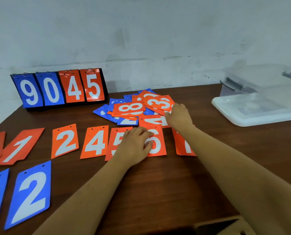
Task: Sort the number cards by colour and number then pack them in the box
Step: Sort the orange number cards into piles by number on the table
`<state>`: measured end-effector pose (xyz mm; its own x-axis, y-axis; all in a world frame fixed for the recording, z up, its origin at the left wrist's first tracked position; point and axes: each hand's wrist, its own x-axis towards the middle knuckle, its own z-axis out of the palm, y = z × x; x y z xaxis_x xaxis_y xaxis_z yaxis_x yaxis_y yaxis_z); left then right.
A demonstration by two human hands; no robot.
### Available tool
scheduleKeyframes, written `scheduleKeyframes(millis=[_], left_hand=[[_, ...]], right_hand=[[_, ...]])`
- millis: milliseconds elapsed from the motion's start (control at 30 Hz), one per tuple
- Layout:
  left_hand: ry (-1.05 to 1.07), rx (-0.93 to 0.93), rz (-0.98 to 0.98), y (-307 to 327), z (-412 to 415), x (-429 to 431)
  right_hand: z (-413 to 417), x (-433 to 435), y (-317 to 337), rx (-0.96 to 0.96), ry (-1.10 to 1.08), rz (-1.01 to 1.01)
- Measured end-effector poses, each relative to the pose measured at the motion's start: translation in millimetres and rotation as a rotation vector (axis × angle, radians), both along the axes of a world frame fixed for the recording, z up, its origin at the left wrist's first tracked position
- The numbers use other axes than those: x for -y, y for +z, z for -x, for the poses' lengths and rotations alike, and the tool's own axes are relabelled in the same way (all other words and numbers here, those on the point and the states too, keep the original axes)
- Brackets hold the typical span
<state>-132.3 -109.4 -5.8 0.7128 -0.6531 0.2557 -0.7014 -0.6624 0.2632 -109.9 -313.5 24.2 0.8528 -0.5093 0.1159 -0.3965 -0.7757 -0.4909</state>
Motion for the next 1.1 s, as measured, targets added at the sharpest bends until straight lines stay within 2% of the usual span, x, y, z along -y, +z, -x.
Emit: scheduleKeyframes(millis=[67, 267, 367, 467, 533, 600, 667, 733, 800, 867, 967, 1033, 1100], left_hand=[[-0.008, 0.002, -0.013, -1.7, -4.3, 0.0], [-0.013, -0.013, -0.008, -2.5, -10.2, -1.1], [0.006, -0.003, 0.086, -0.8, -12.8, 0.8], [0.081, -0.036, 0.347, 11.6, -10.7, 1.3], [0.155, -0.233, 0.586, 21.4, -9.2, 2.2], [0.184, -0.605, 0.875, 30.7, -11.0, 4.3], [0.161, -1.005, 1.174, 37.3, -15.5, 4.2], [0.142, -1.187, 1.371, 40.6, -16.4, 1.3], [0.163, -1.145, 1.414, 43.3, -13.2, -2.5], [0.279, -1.035, 1.381, 43.8, -9.0, -10.2], [0.346, -0.878, 1.262, 43.7, -5.7, -29.5], [0.284, -0.831, 1.186, 49.1, 4.4, -43.0], [0.226, -0.832, 1.114, 54.5, 17.1, -54.0]], right_hand=[[-25.0, 5.2, -4.0, -0.008, 0.010, 0.048], [-62.7, 13.0, -10.5, -0.158, 0.281, 0.188], [-58.5, 7.7, -7.2, -0.081, 0.315, 0.475], [-46.2, 6.0, -5.0, 0.130, 0.294, 0.695], [-35.1, 2.3, -3.5, 0.398, 0.305, 0.674], [-20.1, -11.7, -0.3, 0.674, 0.370, 0.642], [-0.2, -33.7, 1.8, 0.744, 0.516, 0.655], [18.5, -54.9, 0.5, 0.666, 0.647, 0.644], [31.8, -69.5, -2.6, 0.575, 0.682, 0.564], [44.0, -80.4, -2.1, 0.534, 0.670, 0.392], [61.8, -92.6, 9.4, 0.587, 0.504, 0.097], [73.1, -96.4, 23.5, 0.546, 0.323, -0.167], [83.6, -99.1, 38.6, 0.336, 0.260, -0.489]])
